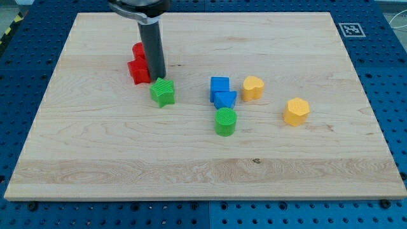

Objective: Move the green star above the blue cube

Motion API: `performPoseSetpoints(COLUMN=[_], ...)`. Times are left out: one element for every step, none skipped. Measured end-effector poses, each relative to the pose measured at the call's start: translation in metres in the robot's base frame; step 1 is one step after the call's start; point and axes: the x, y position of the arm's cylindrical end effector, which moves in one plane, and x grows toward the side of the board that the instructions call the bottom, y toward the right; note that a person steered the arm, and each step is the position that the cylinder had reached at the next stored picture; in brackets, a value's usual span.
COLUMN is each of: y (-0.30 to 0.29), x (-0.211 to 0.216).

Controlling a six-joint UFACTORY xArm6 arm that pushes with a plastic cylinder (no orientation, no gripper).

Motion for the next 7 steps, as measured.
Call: performPoseSetpoints(y=[-0.017, -0.035, -0.046, -0.048, -0.046, -0.039, -0.03], x=[0.0, 0.004, 0.021, 0.047, 0.074, 0.091, 0.09])
